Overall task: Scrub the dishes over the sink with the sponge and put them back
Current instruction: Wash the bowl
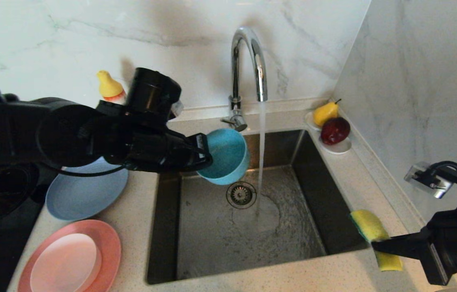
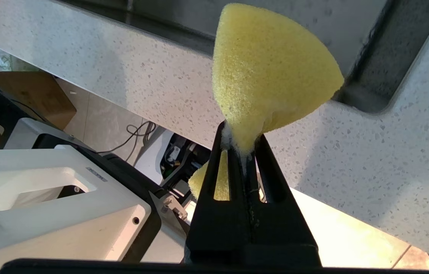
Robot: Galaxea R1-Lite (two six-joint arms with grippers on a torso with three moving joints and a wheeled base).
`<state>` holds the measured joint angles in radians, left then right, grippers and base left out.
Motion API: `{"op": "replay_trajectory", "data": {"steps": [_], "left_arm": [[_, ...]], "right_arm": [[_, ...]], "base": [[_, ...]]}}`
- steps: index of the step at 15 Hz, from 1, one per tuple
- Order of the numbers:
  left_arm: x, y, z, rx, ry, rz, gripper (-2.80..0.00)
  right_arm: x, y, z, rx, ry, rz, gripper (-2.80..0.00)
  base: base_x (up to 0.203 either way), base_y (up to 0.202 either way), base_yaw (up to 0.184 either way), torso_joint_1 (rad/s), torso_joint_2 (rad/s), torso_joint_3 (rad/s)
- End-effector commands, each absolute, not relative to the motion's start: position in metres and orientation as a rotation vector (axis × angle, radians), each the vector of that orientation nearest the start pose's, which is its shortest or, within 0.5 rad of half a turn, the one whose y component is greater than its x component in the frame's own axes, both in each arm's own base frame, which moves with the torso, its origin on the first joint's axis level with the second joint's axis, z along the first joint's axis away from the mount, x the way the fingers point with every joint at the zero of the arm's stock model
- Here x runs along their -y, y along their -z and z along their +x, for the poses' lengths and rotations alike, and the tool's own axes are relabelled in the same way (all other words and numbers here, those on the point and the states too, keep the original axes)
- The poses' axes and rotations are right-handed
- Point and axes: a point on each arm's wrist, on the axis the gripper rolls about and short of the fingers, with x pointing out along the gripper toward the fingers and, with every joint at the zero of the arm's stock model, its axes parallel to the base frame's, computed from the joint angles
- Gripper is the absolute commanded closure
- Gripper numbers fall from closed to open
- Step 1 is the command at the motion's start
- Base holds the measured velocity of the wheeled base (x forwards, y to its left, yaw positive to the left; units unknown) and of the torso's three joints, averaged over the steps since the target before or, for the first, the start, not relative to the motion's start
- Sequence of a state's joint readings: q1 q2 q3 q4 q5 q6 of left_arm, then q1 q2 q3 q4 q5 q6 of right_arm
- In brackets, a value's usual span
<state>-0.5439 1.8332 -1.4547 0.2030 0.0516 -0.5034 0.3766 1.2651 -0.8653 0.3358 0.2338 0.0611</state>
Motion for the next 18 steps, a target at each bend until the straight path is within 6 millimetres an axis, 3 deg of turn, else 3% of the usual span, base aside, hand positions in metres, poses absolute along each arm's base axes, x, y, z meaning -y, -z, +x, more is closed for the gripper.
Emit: {"op": "replay_trajectory", "data": {"steps": [1, 6, 18], "left_arm": [[0.214, -0.212, 0.32, -0.72, 0.334, -0.281, 0.0], [0.247, -0.194, 0.337, -0.708, 0.304, -0.251, 0.0], [0.272, -0.172, 0.361, -0.692, 0.278, -0.244, 0.0]], "right_arm": [[-0.068, -0.223, 0.157, -0.744, -0.564, 0.007, 0.0], [-0.066, -0.226, 0.151, -0.726, -0.565, 0.008, 0.0], [-0.066, -0.225, 0.153, -0.729, -0.568, 0.006, 0.0]], "base": [[0.0, 0.0, 0.0, 0.0, 0.0, 0.0], [0.0, 0.0, 0.0, 0.0, 0.0, 0.0], [0.0, 0.0, 0.0, 0.0, 0.0, 0.0]]}}
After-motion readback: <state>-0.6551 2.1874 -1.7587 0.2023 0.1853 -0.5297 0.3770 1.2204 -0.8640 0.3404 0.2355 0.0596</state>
